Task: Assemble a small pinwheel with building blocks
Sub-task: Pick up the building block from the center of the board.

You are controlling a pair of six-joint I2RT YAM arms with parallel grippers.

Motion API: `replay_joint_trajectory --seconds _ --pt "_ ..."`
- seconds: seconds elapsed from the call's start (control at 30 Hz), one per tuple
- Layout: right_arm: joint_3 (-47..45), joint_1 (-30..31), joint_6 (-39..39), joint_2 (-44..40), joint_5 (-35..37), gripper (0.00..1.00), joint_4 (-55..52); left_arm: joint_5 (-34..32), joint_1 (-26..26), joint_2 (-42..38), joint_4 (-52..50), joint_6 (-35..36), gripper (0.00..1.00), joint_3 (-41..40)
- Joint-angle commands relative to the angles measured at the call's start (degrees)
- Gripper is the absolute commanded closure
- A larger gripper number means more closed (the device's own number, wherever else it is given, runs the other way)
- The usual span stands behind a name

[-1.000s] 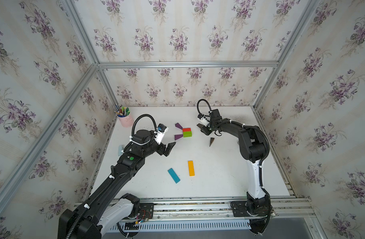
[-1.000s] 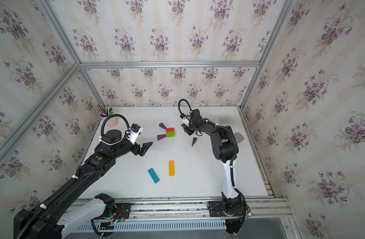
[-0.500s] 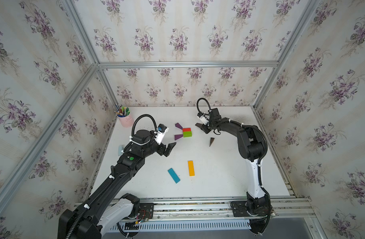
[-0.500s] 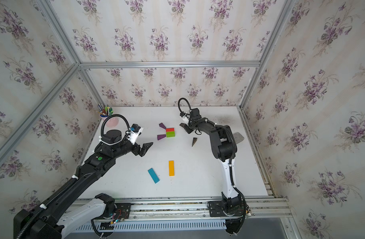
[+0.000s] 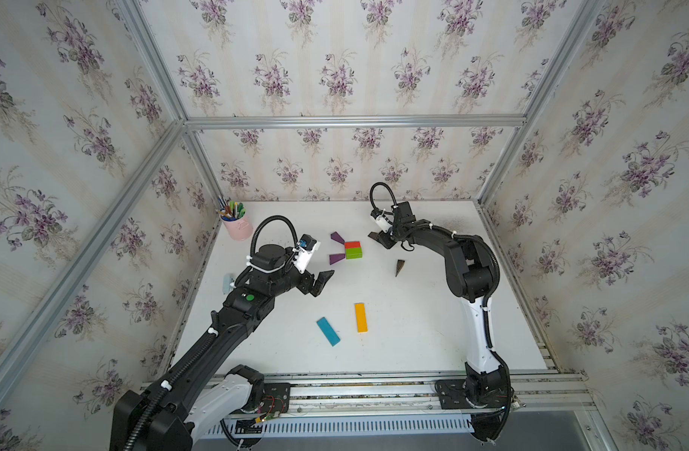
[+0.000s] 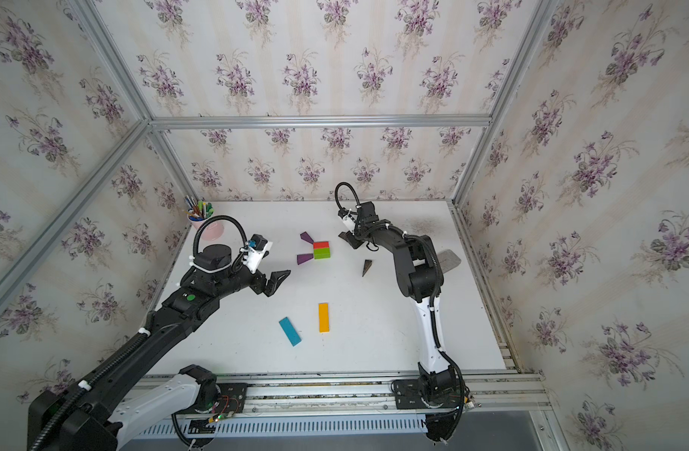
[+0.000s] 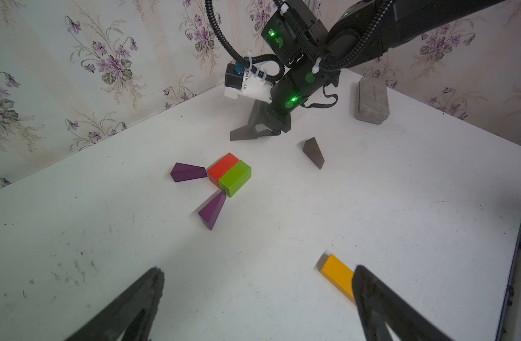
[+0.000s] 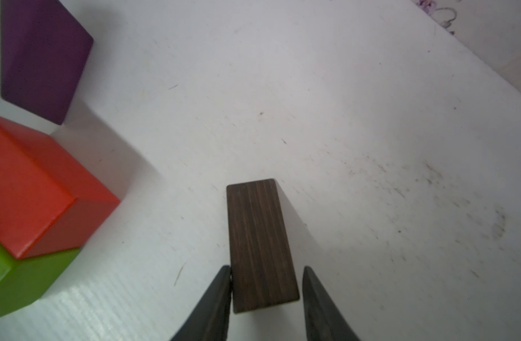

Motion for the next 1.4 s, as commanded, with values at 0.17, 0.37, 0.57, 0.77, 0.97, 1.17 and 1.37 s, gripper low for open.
replay_joint_trajectory --seconds 0.17,0.37,0.57,0.77,0.97,1.17,1.37 --pt "1.22 -0.2 -2.7 1.06 -3.35 0.75 -2.82 1.31 0.07 0.06 1.34 -0.18 0.01 0.37" --pt "-1.99 -1.67 -0.91 -3.2 -9.21 0.81 -2.8 3.29 0.06 0.17 2.45 3.94 0.01 0.01" --pt "-6.99 -5.53 3.5 -12.0 -18.9 0.84 -5.71 12.1 0.01 -0.14 16.94 19.15 0.01 -4.25" --pt "-16.11 -5.84 7.67 -21.92 -33.51 0.84 -7.34 16.87 0.06 6.43 9.02 33.07 0.18 5.28" --pt "-25.21 -5.85 10.37 -29.09 -42.94 0.83 -5.94 14.93 0.34 14.08 5.73 42.15 0.35 10.14" --pt "-26.82 -5.24 7.68 -30.53 -49.32 0.83 -9.13 21.76 0.26 26.23 4.9 44.59 0.65 18.96" --pt "-24.9 -4.12 6.39 -29.42 -54.36 0.83 -12.14 13.98 -5.12 26.25 2.92 59.61 0.55 16.21"
